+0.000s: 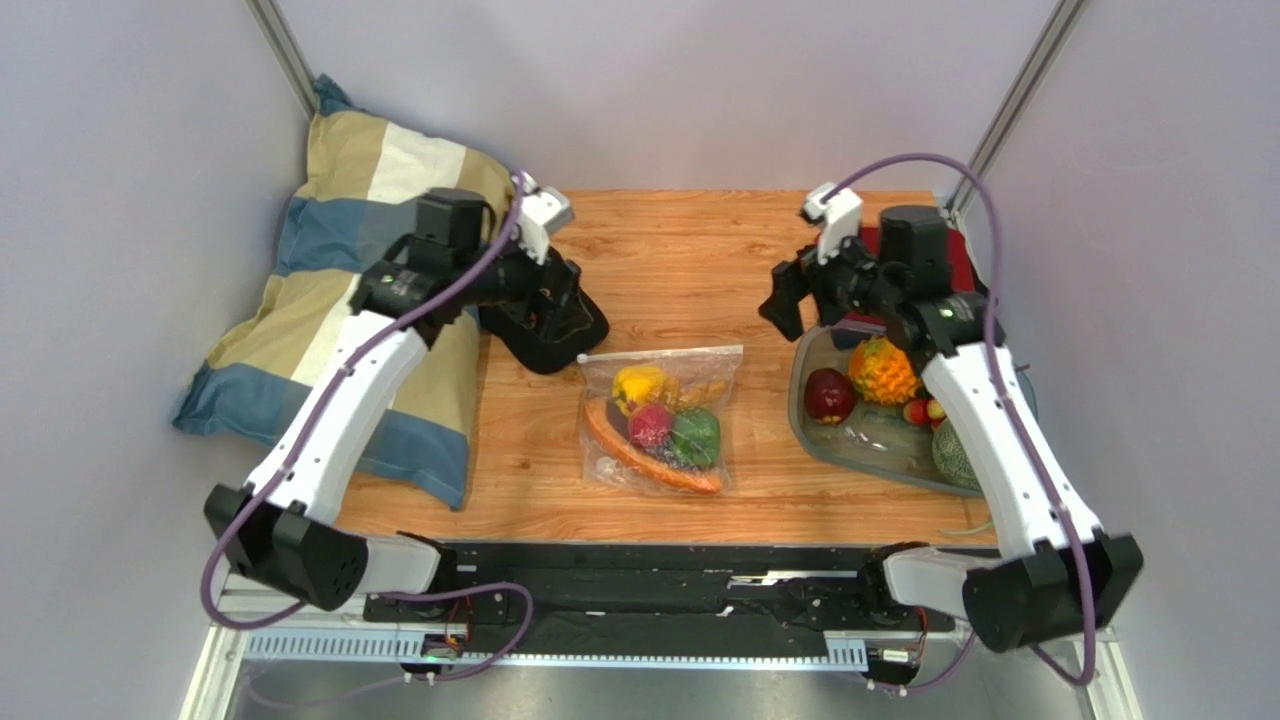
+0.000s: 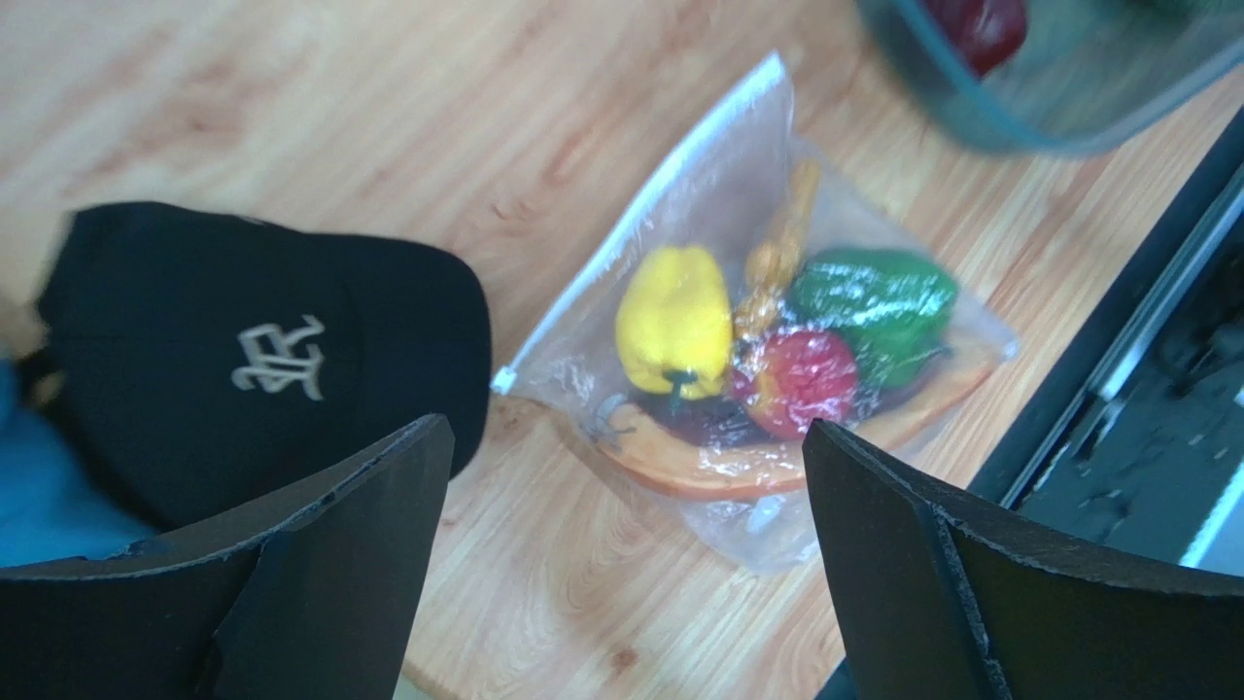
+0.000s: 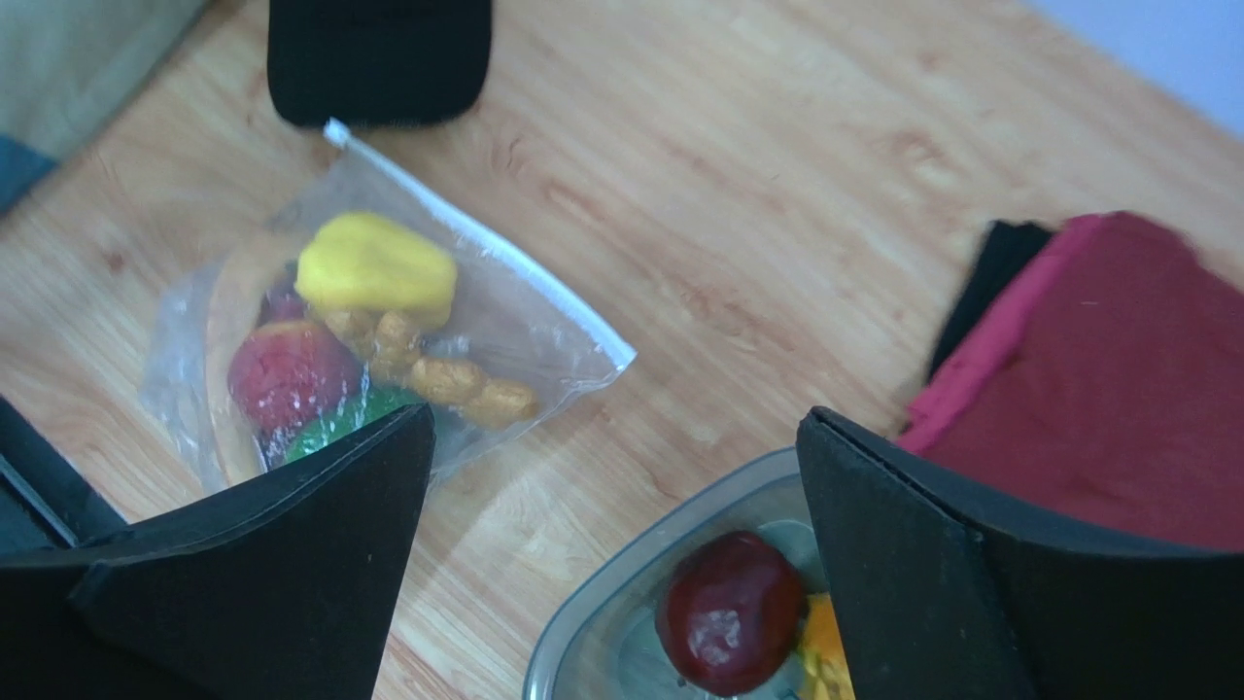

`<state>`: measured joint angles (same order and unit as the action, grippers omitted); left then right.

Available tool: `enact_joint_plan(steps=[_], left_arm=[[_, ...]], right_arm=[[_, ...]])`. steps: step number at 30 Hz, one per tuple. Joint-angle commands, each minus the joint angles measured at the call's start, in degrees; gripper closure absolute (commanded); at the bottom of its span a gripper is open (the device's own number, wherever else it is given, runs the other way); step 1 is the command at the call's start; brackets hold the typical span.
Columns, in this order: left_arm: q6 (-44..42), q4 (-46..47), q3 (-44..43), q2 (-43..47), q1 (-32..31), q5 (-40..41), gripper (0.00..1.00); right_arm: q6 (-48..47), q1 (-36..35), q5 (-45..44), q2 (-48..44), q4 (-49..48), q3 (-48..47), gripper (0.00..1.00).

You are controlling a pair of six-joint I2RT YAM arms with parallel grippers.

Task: Place the food in the zip-top bag and seal the zipper
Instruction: Place the zipper food storage bag at the center of the board, then reset both arms

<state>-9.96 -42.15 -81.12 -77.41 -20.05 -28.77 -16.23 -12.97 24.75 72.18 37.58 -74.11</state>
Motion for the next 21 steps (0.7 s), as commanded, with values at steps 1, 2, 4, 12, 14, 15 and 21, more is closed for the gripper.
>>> enact_joint_plan(steps=[1, 2, 4, 12, 14, 15, 21], left_arm=[[7.05, -8.37, -8.50, 3.93, 6.76, -3.57, 0.01], [7.66, -9.60, -9.57, 4.54, 7.91, -3.48, 0.01], [7.58, -13.30, -11.85, 4.81, 10.46, -3.22, 0.01], [7.67, -17.70, -6.16, 8.41, 23.29, -5.42, 0.01], [7.23, -17.01, -3.17, 9.37, 24.53, -4.54, 0.01], [7.23, -16.56, -2.30, 9.73, 25.32, -4.27, 0.01], [7.05, -15.07, -1.23, 9.56, 25.41, -0.50, 0.01]], right_arm=[[5.50, 6.35, 3.02, -7.91, 3.37, -3.06, 0.00], [6.99, 7.77, 3.46, -8.89, 4.07, -2.89, 0.00], [8.92, 12.41, 3.81, -11.09, 5.21, -2.01, 0.00], [14.12, 28.44, 10.23, -11.27, 9.88, 4.40, 0.00], [13.86, 28.62, 9.96, -11.89, 9.79, 6.16, 0.00], [14.03, 28.62, 9.96, -12.50, 9.36, 6.78, 0.00], [14.91, 28.53, 9.61, -11.37, 8.56, 6.52, 0.00]])
